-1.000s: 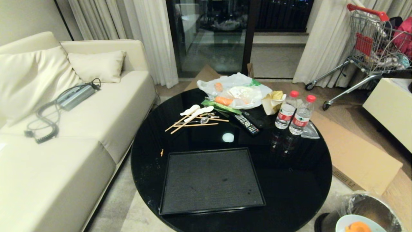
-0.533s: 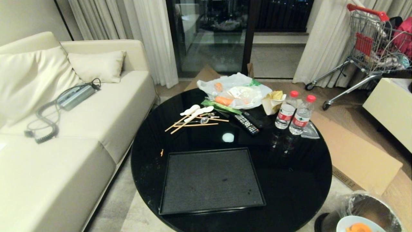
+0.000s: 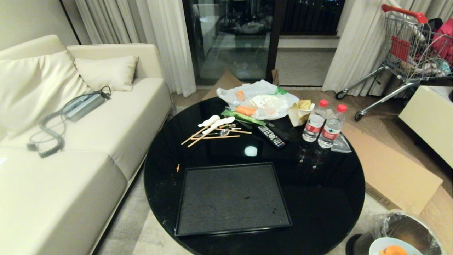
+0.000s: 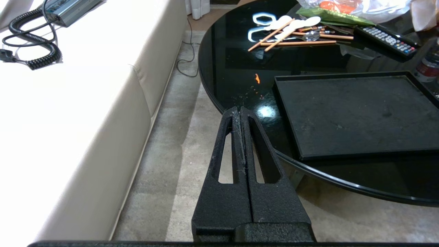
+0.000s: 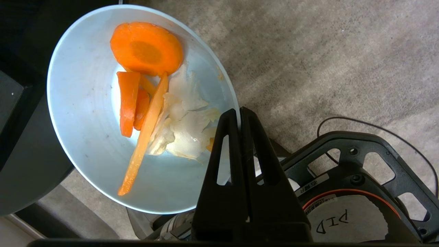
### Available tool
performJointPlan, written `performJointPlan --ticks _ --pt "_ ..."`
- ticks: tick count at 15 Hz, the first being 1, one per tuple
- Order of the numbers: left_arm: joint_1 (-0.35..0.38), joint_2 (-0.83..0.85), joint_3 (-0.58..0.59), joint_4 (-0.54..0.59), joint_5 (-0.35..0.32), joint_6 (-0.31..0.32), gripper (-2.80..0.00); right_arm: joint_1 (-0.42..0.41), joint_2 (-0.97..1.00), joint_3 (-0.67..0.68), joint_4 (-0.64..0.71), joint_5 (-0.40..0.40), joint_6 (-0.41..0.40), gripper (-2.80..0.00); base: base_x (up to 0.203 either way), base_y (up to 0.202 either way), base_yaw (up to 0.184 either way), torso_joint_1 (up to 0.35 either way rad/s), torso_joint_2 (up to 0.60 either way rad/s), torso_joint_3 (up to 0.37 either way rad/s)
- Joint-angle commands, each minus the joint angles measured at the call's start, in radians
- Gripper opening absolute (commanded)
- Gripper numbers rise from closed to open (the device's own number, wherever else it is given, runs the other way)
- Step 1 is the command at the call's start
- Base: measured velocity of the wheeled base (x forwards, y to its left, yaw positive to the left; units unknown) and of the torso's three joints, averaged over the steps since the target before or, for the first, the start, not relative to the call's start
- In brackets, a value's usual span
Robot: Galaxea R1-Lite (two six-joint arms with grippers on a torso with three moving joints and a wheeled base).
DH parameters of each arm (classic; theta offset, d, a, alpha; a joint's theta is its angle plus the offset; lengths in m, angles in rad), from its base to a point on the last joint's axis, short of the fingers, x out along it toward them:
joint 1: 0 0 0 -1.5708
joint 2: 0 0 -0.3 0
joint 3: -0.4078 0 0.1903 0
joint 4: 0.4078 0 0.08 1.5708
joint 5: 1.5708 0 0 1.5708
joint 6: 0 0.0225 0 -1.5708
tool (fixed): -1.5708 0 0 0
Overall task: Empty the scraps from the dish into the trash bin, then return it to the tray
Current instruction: Move the bowl over the trash can
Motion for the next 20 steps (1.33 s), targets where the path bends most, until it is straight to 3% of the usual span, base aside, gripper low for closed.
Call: performJointPlan --ticks 1,20 --pt "0.0 0.0 0.0 0.0 0.001 0.0 -2.8 0.001 0.006 0.0 0.002 -0.002 0.006 -2.8 0.0 0.0 0.0 0.0 0.0 0.0" --pt "0.0 0.0 0.0 0.0 0.001 -0.001 -2.8 0.0 0.011 -0.008 -0.001 -0.002 0.006 -2.8 0.0 0.0 0.0 0.0 0.0 0.0"
